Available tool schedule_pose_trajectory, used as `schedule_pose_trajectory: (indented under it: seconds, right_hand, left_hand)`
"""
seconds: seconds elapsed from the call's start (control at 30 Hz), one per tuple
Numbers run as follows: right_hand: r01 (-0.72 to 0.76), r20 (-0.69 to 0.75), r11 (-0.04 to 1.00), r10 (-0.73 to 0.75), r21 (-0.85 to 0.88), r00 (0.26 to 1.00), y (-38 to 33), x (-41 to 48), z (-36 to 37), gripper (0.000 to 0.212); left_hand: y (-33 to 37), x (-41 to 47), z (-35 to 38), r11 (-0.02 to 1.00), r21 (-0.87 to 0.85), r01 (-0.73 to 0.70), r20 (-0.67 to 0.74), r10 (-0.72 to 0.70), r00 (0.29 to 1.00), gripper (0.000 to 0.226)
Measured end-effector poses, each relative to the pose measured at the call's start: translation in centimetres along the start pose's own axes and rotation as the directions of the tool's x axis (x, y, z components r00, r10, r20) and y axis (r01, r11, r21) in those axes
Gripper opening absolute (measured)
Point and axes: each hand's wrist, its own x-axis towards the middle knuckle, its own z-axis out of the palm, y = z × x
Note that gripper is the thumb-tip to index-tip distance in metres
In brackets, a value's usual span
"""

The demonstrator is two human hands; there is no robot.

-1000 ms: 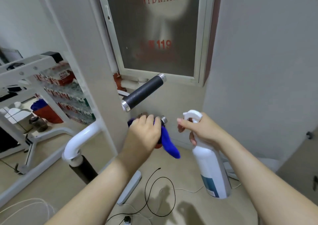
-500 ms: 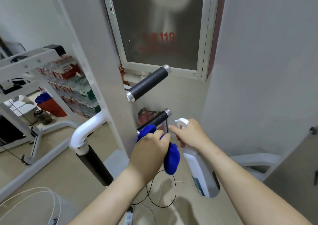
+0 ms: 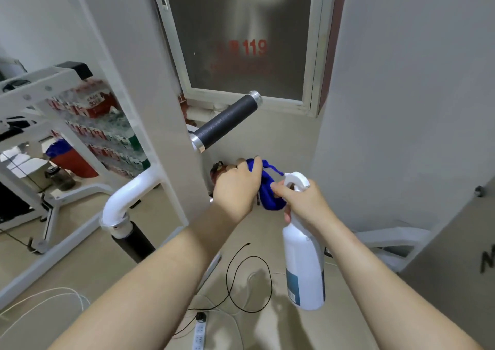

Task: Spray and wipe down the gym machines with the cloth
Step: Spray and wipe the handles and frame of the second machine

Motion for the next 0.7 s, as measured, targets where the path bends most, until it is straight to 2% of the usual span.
schedule_pose_trajectory:
  seconds: [0.07, 0.17, 0.23, 0.3, 0.37, 0.43, 0.47, 0.53, 0.57, 0.63, 0.7]
  right_hand:
    - [0.003, 0.003, 1.0, -0.003, -0.016, 1.0, 0.1, 0.1, 0.5, 0.028]
    - [-0.001, 0.005, 0.999, 0.002, -0.052, 1.0, -0.3, -0.2, 1.8, 0.027]
    - [-0.005, 0.011, 0.999, 0.005, -0.036, 1.0, -0.5, -0.4, 2.8, 0.021]
    - [-0.019, 0.014, 0.999, 0.019, -0.026, 1.0, -0.9, -0.8, 4.2, 0.014]
    - [-0.028, 0.01, 0.999, 0.028, -0.04, 1.0, -1.1, -1.4, 5.9, 0.014]
    - [-0.044, 0.007, 0.997, 0.045, -0.061, 0.999, -1.1, -2.1, 7.4, 0.02]
    - [-0.055, 0.004, 0.997, 0.055, -0.051, 0.998, -1.1, -2.5, 8.1, 0.022]
    - [-0.088, 0.011, 0.996, 0.088, -0.01, 0.996, -0.9, -3.8, 9.7, 0.021]
    - [-0.101, 0.017, 0.995, 0.101, -0.002, 0.995, -0.9, -4.5, 10.3, 0.021]
    - [-0.094, -0.009, 0.995, 0.094, -0.027, 0.996, -0.5, -5.7, 11.4, 0.022]
    - [-0.069, -0.082, 0.997, 0.067, -0.024, 0.994, 0.1, -6.9, 12.7, 0.022]
  left_hand:
    - [-0.8, 0.0, -0.5, 0.998, 0.062, -0.02, 0.034, 0.018, 0.999, 0.07]
    - [-1.9, -0.4, -1.1, 0.99, 0.142, -0.028, 0.124, 0.011, 0.992, 0.059]
    - [-2.4, -1.2, -1.4, 0.984, 0.18, -0.008, 0.178, -0.025, 0.984, 0.054]
    - [-3.0, -3.2, -1.5, 0.961, 0.276, -0.026, 0.223, -0.038, 0.974, 0.058]
    - [-3.2, -5.4, -1.4, 0.877, 0.455, -0.156, 0.219, 0.06, 0.974, 0.05]
    - [-2.4, -7.3, -0.8, 0.713, 0.613, -0.339, 0.24, 0.241, 0.94, 0.043]
    - [-2.0, -8.2, -0.3, 0.665, 0.614, -0.426, 0.316, 0.287, 0.904, 0.037]
    - [-2.3, -10.5, 1.4, 0.679, 0.457, -0.575, 0.458, 0.375, 0.806, 0.021]
    - [-3.0, -12.0, 2.0, 0.709, 0.353, -0.61, 0.475, 0.425, 0.77, 0.01]
    - [-5.7, -14.9, 3.7, 0.763, 0.206, -0.613, 0.41, 0.501, 0.762, 0.016]
    - [-8.1, -16.7, 5.4, 0.768, 0.147, -0.623, 0.316, 0.56, 0.766, 0.021]
